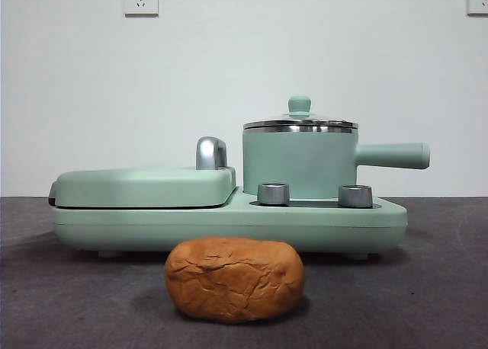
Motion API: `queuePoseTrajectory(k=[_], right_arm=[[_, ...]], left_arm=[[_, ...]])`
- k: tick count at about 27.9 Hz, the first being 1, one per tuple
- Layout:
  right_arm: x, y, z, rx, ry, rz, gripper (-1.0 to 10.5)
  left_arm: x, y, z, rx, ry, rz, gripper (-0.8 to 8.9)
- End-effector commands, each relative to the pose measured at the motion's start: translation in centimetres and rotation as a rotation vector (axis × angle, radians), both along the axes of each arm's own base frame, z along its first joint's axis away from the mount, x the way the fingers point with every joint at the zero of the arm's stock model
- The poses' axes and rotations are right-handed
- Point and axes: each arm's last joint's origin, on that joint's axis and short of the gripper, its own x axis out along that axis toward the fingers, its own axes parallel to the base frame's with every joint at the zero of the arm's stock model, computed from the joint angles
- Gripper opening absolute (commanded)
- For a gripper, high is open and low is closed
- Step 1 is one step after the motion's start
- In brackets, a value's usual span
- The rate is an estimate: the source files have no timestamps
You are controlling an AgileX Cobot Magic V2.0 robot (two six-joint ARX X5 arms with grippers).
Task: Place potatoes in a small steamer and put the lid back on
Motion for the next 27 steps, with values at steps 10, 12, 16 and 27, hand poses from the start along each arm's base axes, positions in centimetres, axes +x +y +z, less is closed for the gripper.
queuePoseTrajectory(k=[10, 12, 16, 27], right_arm=[[0.0, 0.0, 0.7, 0.025, -0.015, -0.009, 2.9], [0.0, 0.0, 0.7, 0.025, -0.015, -0.009, 2.9], [0.0, 0.0, 0.7, 0.025, -0.015, -0.009, 2.9], [0.0, 0.1, 0.7, 0.027, -0.021, -0.008, 2.9]], left_arm=[[5.8, -5.0, -0.4, -0.130, -0.063, -0.090, 2.76], [7.1, -6.4, -1.0, -0.150, -0.069, -0.099, 2.76], [9.5, -9.3, -2.7, -0.169, -0.053, -0.121, 2.76], [16.1, -16.7, -4.8, -0.134, 0.012, -0.170, 2.76]])
